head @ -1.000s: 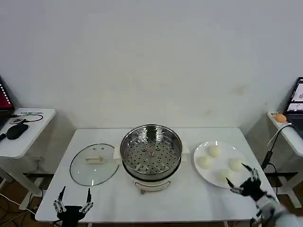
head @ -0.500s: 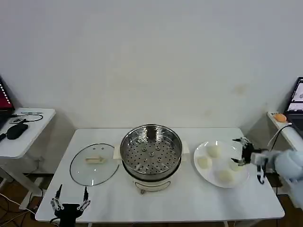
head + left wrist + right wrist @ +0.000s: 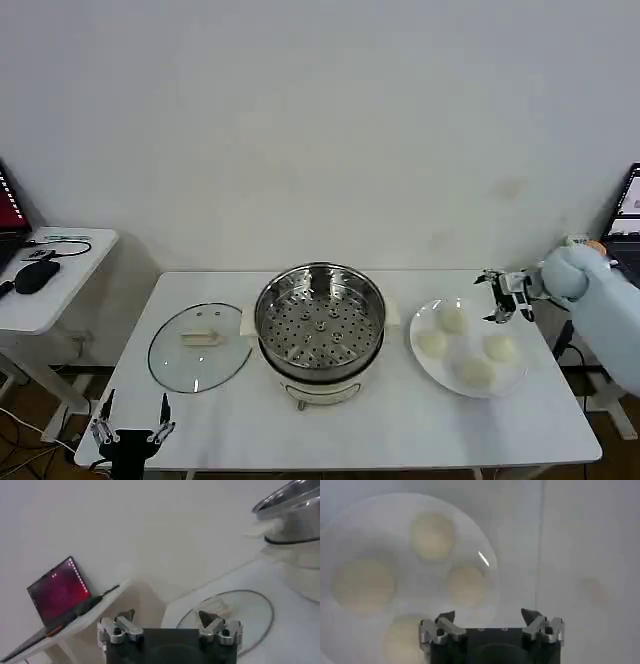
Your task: Take steamed baozi put them in steamer then cover it.
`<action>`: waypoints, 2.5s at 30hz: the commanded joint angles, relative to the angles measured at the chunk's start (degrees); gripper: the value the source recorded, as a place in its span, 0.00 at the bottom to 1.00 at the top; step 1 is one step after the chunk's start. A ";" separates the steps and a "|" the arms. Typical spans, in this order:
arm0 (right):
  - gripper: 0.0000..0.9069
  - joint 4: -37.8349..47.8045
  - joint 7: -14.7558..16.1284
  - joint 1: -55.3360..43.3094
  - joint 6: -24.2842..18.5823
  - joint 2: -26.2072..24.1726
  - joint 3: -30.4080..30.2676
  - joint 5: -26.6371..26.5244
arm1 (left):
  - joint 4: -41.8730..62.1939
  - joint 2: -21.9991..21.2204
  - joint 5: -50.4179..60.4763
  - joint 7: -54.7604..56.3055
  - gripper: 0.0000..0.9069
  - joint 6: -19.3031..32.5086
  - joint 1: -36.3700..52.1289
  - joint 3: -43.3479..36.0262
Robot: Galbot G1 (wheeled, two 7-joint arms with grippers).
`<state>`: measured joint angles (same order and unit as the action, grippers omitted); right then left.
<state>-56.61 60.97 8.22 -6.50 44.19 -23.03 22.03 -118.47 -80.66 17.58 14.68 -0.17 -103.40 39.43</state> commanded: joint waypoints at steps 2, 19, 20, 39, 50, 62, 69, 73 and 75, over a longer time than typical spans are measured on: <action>1.00 7.68 3.46 -6.34 -1.22 3.99 -7.28 -0.73 | 0.30 -0.04 0.22 0.01 1.00 0.04 0.24 0.65; 1.00 15.22 -0.07 -5.92 -1.78 10.37 -6.94 3.15 | 0.98 -0.20 0.17 0.06 1.00 0.77 0.01 1.72; 1.00 15.65 -0.24 -6.10 -1.91 10.65 -6.81 3.35 | 1.01 -0.20 0.18 0.09 1.00 0.82 -0.04 1.83; 0.74 20.32 -0.85 -5.67 -2.46 13.93 -6.14 5.26 | 0.25 -0.18 0.25 0.13 1.00 1.43 -0.51 2.28; 0.60 20.22 -1.08 -5.72 -2.62 14.13 -5.89 4.99 | -0.18 -0.33 0.35 0.20 1.00 1.73 -0.97 2.06; 0.60 9.01 -0.59 -10.74 -1.66 6.50 -9.75 -2.33 | 0.45 -0.11 0.47 0.35 1.00 1.87 -0.61 1.47; 0.61 -3.57 -0.85 -17.34 2.15 -0.29 -15.15 -10.34 | 0.42 0.20 0.87 0.28 1.00 1.84 -0.07 0.31; 0.61 -10.88 -1.19 -21.79 4.10 -3.01 -19.29 -15.91 | 0.18 0.55 1.03 0.25 1.00 1.82 0.03 -0.02; 0.61 -13.59 -1.73 -25.78 3.64 -3.15 -22.90 -17.84 | 0.10 0.69 1.15 0.26 1.00 1.83 0.00 -0.03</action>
<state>-61.85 58.85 -12.89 -5.05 45.35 -42.06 9.09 -118.55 -79.90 18.74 14.96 1.69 -103.52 39.56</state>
